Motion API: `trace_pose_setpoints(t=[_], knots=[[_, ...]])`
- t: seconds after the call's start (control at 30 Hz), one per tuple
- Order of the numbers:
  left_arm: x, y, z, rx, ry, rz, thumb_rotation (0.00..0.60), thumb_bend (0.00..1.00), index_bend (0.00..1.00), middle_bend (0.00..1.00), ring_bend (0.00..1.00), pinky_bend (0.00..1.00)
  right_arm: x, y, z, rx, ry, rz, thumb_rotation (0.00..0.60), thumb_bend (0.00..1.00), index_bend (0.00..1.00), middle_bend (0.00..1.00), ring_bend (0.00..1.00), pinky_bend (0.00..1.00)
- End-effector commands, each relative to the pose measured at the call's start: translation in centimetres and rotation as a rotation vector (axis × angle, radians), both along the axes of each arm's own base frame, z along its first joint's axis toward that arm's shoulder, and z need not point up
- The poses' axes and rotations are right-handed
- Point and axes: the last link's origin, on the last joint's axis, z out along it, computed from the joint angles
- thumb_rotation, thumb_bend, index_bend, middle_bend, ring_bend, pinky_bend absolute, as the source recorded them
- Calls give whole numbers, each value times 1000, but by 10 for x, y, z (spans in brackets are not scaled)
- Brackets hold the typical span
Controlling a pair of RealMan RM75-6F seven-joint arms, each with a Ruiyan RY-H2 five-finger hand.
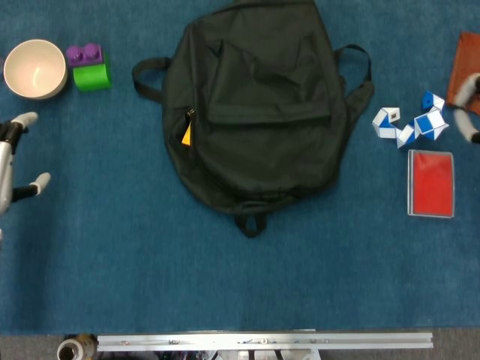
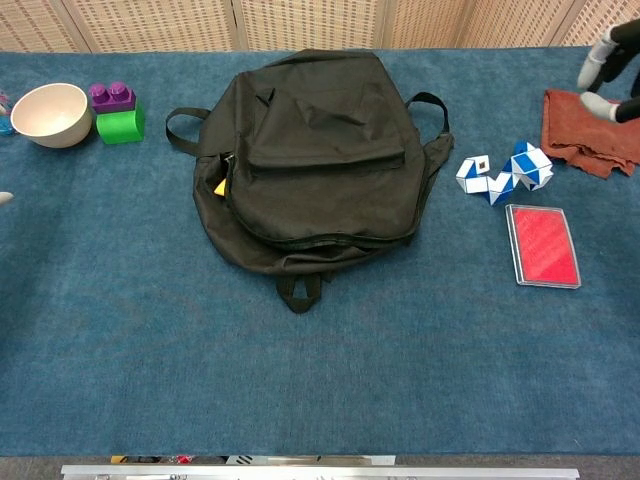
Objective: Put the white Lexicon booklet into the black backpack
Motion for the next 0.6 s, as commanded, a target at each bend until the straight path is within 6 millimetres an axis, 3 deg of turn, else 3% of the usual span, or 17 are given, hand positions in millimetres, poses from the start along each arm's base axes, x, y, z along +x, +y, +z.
trace_pose_setpoints(t=[0.03,0.37,0.6], knots=[[-5,-7,8,21,-6,-1,600,125,226,352,299,405,-25,17,13,-32,18,-25,600,280,553,565,414,515],[-20,-26,25,53,-27,27,600,125,228,352,299,400,-62,48,28,-84,-8,-105,600,146,553,565,414,515],[-22,-37,32,74,-25,44,600,125,236,352,300,390,-58,55,32,-104,5,-59,600,76,553,574,414,515]])
